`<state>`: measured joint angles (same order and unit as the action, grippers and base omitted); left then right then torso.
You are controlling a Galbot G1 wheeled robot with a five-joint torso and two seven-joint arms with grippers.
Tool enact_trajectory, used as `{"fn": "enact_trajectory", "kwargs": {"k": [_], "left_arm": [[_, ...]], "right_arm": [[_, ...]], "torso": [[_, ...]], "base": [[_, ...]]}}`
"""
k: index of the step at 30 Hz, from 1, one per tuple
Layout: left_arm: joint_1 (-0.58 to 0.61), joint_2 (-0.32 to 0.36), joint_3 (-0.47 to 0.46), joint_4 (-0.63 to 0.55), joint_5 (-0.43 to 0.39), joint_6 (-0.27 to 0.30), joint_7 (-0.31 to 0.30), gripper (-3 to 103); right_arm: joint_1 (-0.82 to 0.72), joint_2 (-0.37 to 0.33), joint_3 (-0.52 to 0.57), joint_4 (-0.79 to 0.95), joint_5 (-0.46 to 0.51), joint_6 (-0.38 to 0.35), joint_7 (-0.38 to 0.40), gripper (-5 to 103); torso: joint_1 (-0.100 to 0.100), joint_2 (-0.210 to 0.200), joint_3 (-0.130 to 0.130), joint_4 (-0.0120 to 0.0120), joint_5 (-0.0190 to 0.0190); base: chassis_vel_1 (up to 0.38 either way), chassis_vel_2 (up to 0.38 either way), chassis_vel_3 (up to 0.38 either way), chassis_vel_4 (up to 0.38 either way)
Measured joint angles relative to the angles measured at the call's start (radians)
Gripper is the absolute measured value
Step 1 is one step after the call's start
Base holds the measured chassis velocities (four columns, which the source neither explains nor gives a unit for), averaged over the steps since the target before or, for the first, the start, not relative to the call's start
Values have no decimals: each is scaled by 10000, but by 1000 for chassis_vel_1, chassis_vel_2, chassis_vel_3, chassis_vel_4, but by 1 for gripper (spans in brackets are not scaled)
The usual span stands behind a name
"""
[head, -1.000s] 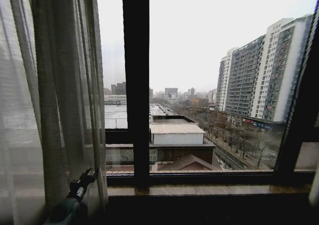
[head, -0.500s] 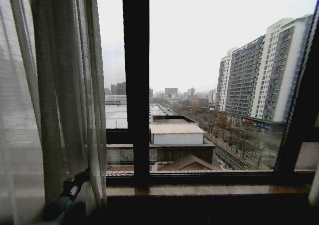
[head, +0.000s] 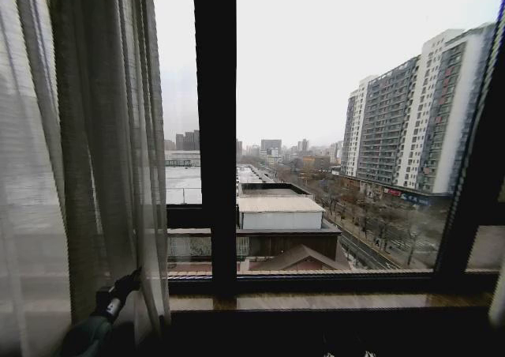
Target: Open the curtains by pulling them apart, changing their state from closed to fully open.
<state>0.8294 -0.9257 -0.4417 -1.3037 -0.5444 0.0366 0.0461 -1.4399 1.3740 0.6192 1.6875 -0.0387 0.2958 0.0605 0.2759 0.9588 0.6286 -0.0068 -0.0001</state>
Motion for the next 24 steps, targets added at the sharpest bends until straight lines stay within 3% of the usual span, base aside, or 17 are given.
{"fn": "enact_trajectory", "kwargs": {"k": [11, 24], "left_arm": [[585, -28, -343, -543, 8, 55, -24, 0], [1453, 145, -941, -1163, 9, 90, -48, 0]], "right_arm": [[-157, -2, -106, 379, -246, 0, 6, 100], [-219, -1, -321, 488, -405, 0, -1, 100]], "torso": [[1, 0, 0, -1, 0], [0, 0, 0, 4, 0]], "base": [[7, 5, -6, -4], [126, 134, -127, -138]]}}
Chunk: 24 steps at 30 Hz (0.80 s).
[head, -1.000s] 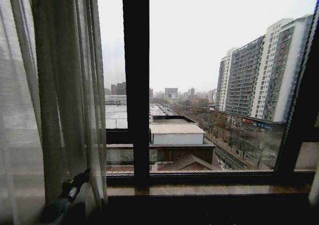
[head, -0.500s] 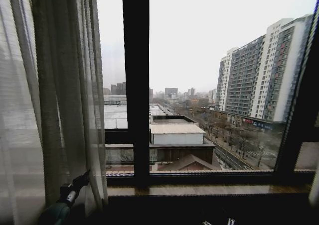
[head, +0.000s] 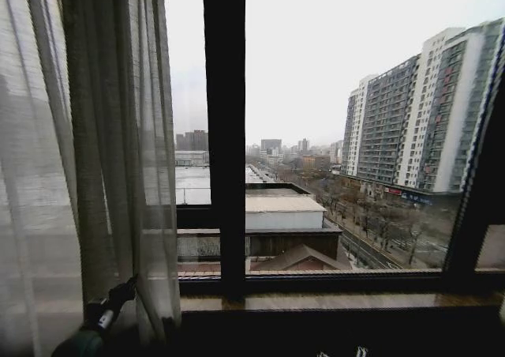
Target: Open the curtains by pulling them apart, changing their state from closed to fully open.
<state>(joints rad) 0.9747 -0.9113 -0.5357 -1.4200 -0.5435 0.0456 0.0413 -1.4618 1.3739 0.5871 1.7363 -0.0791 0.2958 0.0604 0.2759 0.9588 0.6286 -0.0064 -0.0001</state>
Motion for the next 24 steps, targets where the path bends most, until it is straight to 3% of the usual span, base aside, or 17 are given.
{"fn": "enact_trajectory", "kwargs": {"k": [12, 24], "left_arm": [[850, 73, -403, -849, -37, -12, -36, 0], [1487, -16, -846, -2044, -138, 44, -500, 0]], "right_arm": [[-188, 0, -71, 260, -64, 22, -8, 100], [-507, 0, -85, 517, -266, 252, -180, 100]], "torso": [[0, 0, 0, -5, 1], [0, 0, 1, -5, 1]], "base": [[130, 131, -132, -122], [136, 149, -148, -148]]}}
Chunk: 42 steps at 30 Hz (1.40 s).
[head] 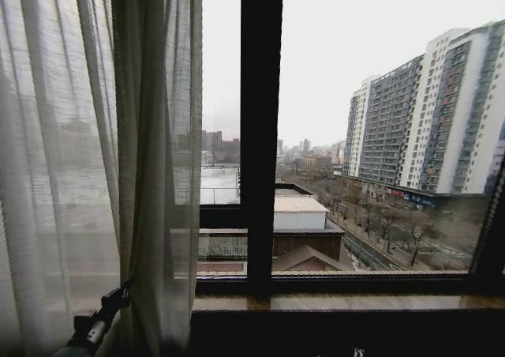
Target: Open the curtains by pulling them apart, changing their state from closed to fully open.
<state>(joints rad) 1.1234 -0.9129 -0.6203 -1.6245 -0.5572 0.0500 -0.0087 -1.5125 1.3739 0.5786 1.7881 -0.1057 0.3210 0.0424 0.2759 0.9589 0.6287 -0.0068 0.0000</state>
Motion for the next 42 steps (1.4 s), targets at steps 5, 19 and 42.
{"fn": "enact_trajectory", "kwargs": {"k": [5, 19, 42], "left_arm": [[96, -7, -187, -181, -78, 34, -129, 0], [590, 37, -808, -409, -116, 149, -100, 0], [1698, -228, -1750, -914, -52, 48, -25, 0]], "right_arm": [[-76, 0, -92, 74, 1, 12, -162, 100], [-47, -1, -593, 233, -344, -14, -787, 100], [-232, 2, -873, 360, -399, 35, -787, 100]], "torso": [[0, 0, 0, 2, -1], [1, -1, 0, 2, 0], [0, -1, 0, 2, 3]], "base": [[143, 133, -148, -141], [129, 125, -126, -131], [291, 283, -286, -292]]}}
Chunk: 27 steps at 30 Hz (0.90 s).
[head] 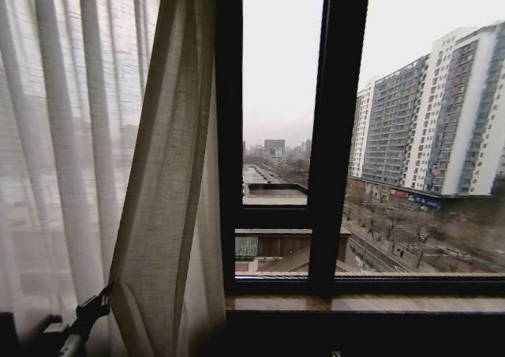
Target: Open the curtains by pulling them apart, changing their state from closed to fully open.
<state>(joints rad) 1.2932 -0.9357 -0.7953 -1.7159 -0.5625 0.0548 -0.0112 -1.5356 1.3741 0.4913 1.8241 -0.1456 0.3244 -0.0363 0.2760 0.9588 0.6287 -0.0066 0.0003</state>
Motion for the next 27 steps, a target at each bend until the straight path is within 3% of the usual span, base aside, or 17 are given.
{"fn": "enact_trajectory", "kwargs": {"k": [12, 20, 27], "left_arm": [[316, -98, -201, -161, 26, -105, 172, 0], [379, -243, -287, -258, 53, -119, 194, 0], [652, -425, -1306, -452, 45, -281, 191, 0]], "right_arm": [[40, 1, 27, -49, 348, 34, 33, 100], [20, -5, 189, -108, 377, 189, -46, 100], [70, -3, 173, -232, 351, 205, -67, 100]], "torso": [[1, 0, -2, 2, -8], [0, -1, 1, -8, 4], [1, -1, 1, -2, -4]], "base": [[270, 284, -275, -273], [20, 13, -15, -9], [-33, -20, 19, 13]]}}
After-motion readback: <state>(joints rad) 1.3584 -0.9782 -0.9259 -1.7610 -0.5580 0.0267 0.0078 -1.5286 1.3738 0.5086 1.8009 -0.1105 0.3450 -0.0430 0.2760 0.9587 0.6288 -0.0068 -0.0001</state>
